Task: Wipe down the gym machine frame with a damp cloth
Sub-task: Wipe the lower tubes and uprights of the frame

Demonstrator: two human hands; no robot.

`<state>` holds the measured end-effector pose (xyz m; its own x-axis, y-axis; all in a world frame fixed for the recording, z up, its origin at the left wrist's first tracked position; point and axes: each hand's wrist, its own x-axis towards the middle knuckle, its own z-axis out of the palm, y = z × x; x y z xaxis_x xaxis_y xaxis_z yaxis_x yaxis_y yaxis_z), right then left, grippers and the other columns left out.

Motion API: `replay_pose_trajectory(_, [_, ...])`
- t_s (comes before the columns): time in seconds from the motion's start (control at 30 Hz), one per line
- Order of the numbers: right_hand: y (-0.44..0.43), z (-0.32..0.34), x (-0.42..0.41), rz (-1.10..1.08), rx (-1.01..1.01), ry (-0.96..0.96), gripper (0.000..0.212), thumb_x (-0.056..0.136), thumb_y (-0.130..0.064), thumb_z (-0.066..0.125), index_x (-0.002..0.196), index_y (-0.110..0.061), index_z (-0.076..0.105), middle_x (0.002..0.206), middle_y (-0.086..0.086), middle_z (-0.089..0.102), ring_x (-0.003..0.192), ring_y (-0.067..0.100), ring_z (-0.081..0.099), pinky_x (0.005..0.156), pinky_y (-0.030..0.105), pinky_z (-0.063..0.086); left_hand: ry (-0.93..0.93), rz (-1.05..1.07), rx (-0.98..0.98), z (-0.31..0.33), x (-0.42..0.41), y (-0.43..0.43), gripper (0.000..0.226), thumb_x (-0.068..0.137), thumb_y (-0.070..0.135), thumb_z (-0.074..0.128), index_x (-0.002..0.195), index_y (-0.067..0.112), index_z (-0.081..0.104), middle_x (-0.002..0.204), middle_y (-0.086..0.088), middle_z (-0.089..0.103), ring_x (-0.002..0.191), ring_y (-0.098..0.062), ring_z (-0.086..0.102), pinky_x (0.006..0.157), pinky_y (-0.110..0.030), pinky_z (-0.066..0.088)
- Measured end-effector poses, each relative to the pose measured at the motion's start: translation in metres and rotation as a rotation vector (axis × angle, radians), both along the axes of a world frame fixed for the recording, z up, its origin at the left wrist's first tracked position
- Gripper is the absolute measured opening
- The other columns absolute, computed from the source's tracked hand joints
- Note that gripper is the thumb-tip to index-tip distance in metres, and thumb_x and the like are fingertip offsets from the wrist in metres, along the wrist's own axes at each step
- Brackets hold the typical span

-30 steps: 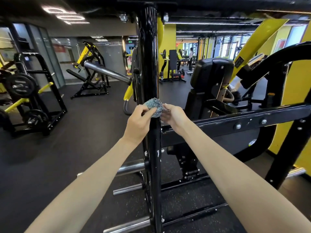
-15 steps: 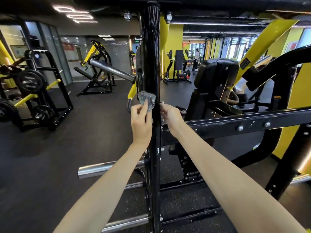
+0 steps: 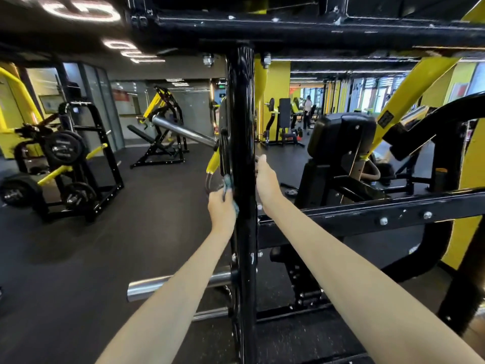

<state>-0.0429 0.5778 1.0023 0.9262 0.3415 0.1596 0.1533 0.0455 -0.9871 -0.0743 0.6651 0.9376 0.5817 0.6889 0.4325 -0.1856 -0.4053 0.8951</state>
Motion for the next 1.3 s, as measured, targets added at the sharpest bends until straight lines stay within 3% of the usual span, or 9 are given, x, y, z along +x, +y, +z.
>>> replay_pose_trajectory(0.1, [0.006,-0.001,-0.007,0.140,0.101,0.028,0.066,0.100,-0.058,0.012,0.150,-0.021,0.033,0.149,-0.001,0.041,0.137,0.016,0.038,0.115,0.030,0.027,-0.031,-0.017,-0.048,0.014,0.000,-0.002,0.032,0.098,0.015,0.046,0.073,-0.004,0.050,0.083,-0.020,0.049,0.071,-0.018,0.043,0.066,-0.029,0.032])
replay_pose_trajectory(0.3, [0.011,-0.007,-0.004,0.173,0.259,-0.083,0.052,0.106,-0.035,0.008,0.149,-0.012,0.028,0.133,-0.013,0.042,0.119,-0.005,0.038,0.082,-0.004,0.036,-0.235,-0.016,0.136,0.086,-0.008,-0.008,0.025,0.100,0.012,0.043,0.077,0.007,0.051,0.087,-0.003,0.040,0.072,-0.007,0.041,0.066,-0.012,0.034])
replay_pose_trajectory(0.43, [0.014,-0.013,0.004,0.162,0.140,-0.047,0.069,0.099,-0.059,0.010,0.152,-0.020,0.029,0.152,-0.004,0.036,0.139,0.008,0.033,0.116,0.027,0.027,-0.143,-0.033,0.088,0.024,-0.010,-0.007,0.022,0.101,0.010,0.043,0.100,-0.006,0.058,0.095,-0.006,0.039,0.076,-0.005,0.042,0.077,-0.020,0.032])
replay_pose_trajectory(0.6, [0.008,-0.012,0.007,0.167,0.118,0.024,0.075,0.080,-0.080,0.035,0.142,-0.037,0.043,0.143,-0.004,0.049,0.137,0.014,0.039,0.114,0.042,0.033,-0.374,0.019,0.563,0.047,-0.016,-0.030,0.030,0.096,0.001,0.050,0.125,-0.007,0.054,0.100,-0.002,0.041,0.082,0.003,0.038,0.083,-0.008,0.037])
replay_pose_trajectory(0.73, [-0.016,0.009,0.007,0.076,0.235,0.039,0.056,0.092,-0.035,0.056,0.144,-0.027,0.038,0.139,0.005,0.053,0.113,0.018,0.051,0.077,0.030,0.048,-0.330,0.088,0.979,0.121,0.001,-0.034,0.026,0.093,0.006,0.056,0.118,0.000,0.058,0.089,0.002,0.054,0.077,-0.003,0.051,0.068,-0.031,0.047])
replay_pose_trajectory(0.87, [-0.040,0.017,0.012,0.075,0.169,0.025,0.039,0.102,-0.023,0.044,0.141,-0.018,0.045,0.134,0.009,0.055,0.121,0.023,0.054,0.101,0.040,0.041,-0.379,0.515,1.382,0.179,0.015,-0.009,0.028,0.089,0.005,0.060,0.116,0.004,0.064,0.096,-0.008,0.058,0.086,-0.022,0.051,0.071,-0.028,0.041])
replay_pose_trajectory(0.97, [-0.040,0.006,0.011,0.096,0.088,0.070,0.033,0.101,-0.012,0.045,0.133,-0.010,0.054,0.116,0.010,0.063,0.108,0.021,0.060,0.097,0.038,0.045,-0.422,0.455,1.571,0.177,0.005,0.015,0.032,0.087,0.004,0.058,0.119,0.006,0.063,0.128,-0.009,0.053,0.122,-0.026,0.038,0.098,-0.038,0.027])
replay_pose_trajectory(1.13, [-0.035,-0.008,0.005,0.137,0.071,0.104,0.023,0.095,0.005,0.043,0.086,-0.009,0.059,0.059,-0.004,0.060,0.054,0.012,0.055,0.044,0.015,0.043,-0.065,0.139,2.109,0.101,-0.011,0.023,0.041,0.084,0.006,0.039,0.115,0.004,0.066,0.127,-0.010,0.062,0.129,-0.024,0.049,0.113,-0.040,0.019])
replay_pose_trajectory(1.3, [-0.043,-0.011,0.009,0.125,-0.050,0.044,0.025,0.093,0.004,0.049,0.110,-0.006,0.064,0.083,0.000,0.062,0.081,0.012,0.061,0.080,0.024,0.051,0.324,0.314,2.137,0.147,-0.013,-0.014,0.051,0.084,0.020,0.023,0.092,0.010,0.072,0.097,-0.005,0.069,0.107,-0.025,0.060,0.113,-0.042,0.023])
